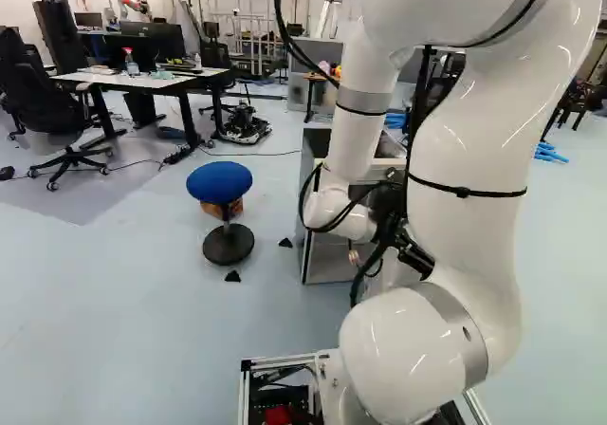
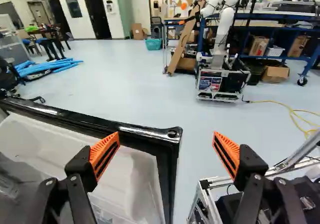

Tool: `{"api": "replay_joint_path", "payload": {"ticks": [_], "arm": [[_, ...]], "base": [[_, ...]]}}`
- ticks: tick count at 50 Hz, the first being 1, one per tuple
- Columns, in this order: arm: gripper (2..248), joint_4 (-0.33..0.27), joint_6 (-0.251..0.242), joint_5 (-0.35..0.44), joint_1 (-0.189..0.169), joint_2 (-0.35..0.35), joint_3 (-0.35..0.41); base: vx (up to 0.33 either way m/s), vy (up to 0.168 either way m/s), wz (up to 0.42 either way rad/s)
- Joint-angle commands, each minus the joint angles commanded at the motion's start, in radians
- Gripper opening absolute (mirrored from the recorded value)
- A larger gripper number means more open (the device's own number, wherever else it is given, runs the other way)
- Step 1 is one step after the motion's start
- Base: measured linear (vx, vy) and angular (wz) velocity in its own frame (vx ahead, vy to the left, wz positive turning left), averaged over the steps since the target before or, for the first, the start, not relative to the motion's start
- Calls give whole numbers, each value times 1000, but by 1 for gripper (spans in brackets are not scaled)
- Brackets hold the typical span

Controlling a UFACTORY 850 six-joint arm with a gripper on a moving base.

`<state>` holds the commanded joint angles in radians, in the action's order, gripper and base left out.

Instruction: Grab a drink from the fridge

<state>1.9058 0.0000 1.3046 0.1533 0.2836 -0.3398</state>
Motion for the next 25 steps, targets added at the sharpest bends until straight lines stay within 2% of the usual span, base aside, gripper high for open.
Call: {"api": "replay_joint_path", "payload": {"ticks": [25], "arm": [[247, -8, 0, -22, -168, 49, -130]], "base": [[0, 0, 0]]}}
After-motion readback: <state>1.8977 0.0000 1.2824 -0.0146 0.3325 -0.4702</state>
